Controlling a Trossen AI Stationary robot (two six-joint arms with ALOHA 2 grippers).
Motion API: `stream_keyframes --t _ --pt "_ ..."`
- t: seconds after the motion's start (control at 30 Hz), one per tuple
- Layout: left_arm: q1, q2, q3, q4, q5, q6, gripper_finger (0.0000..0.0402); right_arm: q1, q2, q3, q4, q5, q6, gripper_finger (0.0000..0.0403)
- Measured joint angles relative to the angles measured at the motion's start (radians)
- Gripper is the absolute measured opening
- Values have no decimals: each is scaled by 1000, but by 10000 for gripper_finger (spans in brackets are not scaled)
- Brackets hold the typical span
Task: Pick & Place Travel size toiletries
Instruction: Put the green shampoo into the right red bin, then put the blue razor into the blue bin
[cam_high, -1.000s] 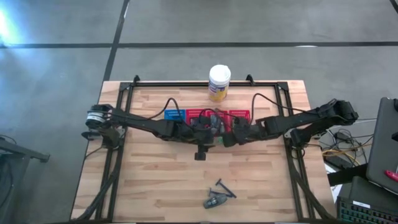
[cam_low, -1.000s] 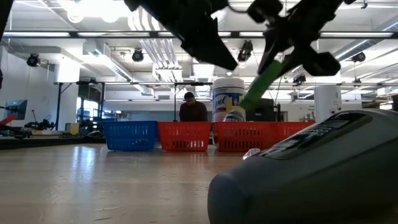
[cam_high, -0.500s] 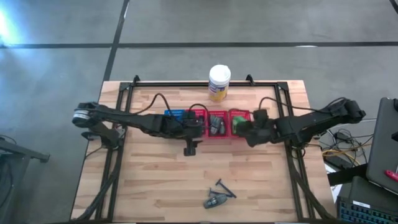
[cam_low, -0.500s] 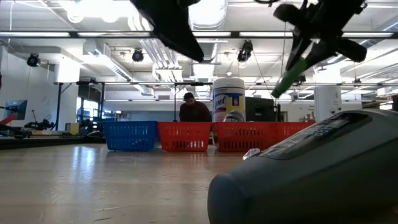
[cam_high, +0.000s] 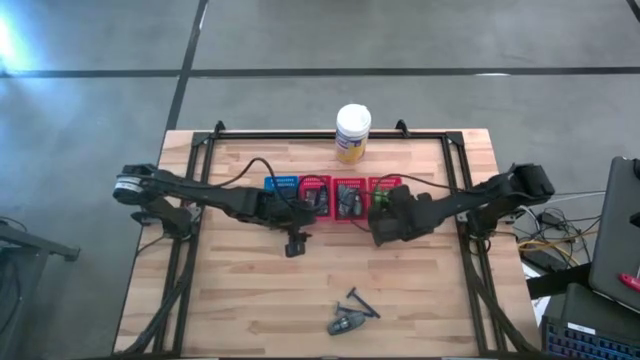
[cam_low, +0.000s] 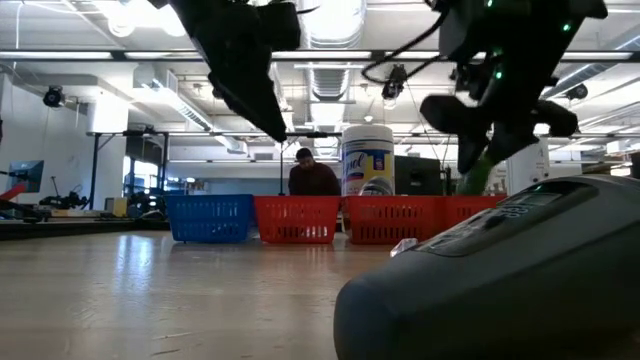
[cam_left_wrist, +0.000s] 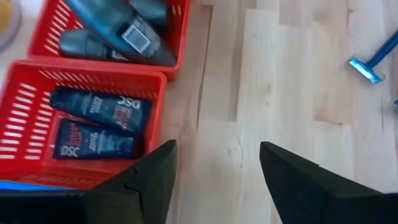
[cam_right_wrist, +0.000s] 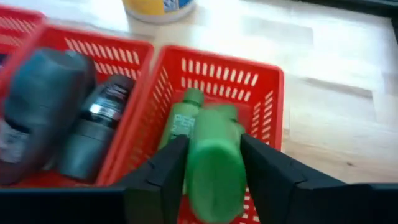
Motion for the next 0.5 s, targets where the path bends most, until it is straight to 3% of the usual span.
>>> stream_keyframes --t 0.13,0.3,0.5 --pt "0 0 -13 1 35 -13 234 -2 27 0 -1 -87 -5 196" --pt "0 0 -27 4 106 -14 234 24 -33 2 -3 -135 -12 245" --pt "-4 1 -28 24 234 72 234 99 -189 18 34 -221 -270 278"
